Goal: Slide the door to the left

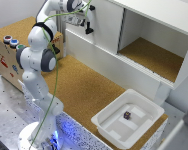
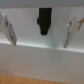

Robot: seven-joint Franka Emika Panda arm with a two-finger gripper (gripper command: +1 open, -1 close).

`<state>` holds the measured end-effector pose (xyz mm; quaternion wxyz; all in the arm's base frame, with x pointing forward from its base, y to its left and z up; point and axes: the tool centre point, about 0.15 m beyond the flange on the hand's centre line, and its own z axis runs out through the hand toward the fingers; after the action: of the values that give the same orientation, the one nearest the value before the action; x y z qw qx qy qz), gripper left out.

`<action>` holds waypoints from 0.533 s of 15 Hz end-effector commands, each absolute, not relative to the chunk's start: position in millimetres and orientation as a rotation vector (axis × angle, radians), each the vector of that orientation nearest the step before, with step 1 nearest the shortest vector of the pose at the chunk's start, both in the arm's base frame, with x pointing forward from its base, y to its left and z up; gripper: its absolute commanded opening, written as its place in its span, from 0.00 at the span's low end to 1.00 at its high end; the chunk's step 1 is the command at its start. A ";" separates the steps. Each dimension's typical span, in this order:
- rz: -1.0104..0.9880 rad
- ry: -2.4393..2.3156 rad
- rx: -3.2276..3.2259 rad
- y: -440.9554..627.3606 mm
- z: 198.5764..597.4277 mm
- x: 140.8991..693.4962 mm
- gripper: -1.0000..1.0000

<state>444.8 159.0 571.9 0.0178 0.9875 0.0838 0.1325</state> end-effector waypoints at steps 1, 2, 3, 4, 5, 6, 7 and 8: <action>0.397 0.265 3.176 145.7 530.3 402.4 1.00; 0.361 0.277 3.197 145.7 526.8 392.3 1.00; 0.322 0.307 3.211 147.4 521.0 377.2 1.00; 0.278 0.333 3.211 147.2 513.8 364.8 1.00; 0.254 0.337 3.209 144.4 508.9 351.8 1.00; 0.248 0.341 3.204 141.4 506.4 342.1 1.00; 0.237 0.348 3.210 137.8 504.3 331.1 1.00; 0.249 0.344 3.204 135.3 503.7 324.4 1.00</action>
<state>382.0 151.4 525.5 -0.0166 0.9944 0.0914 0.0499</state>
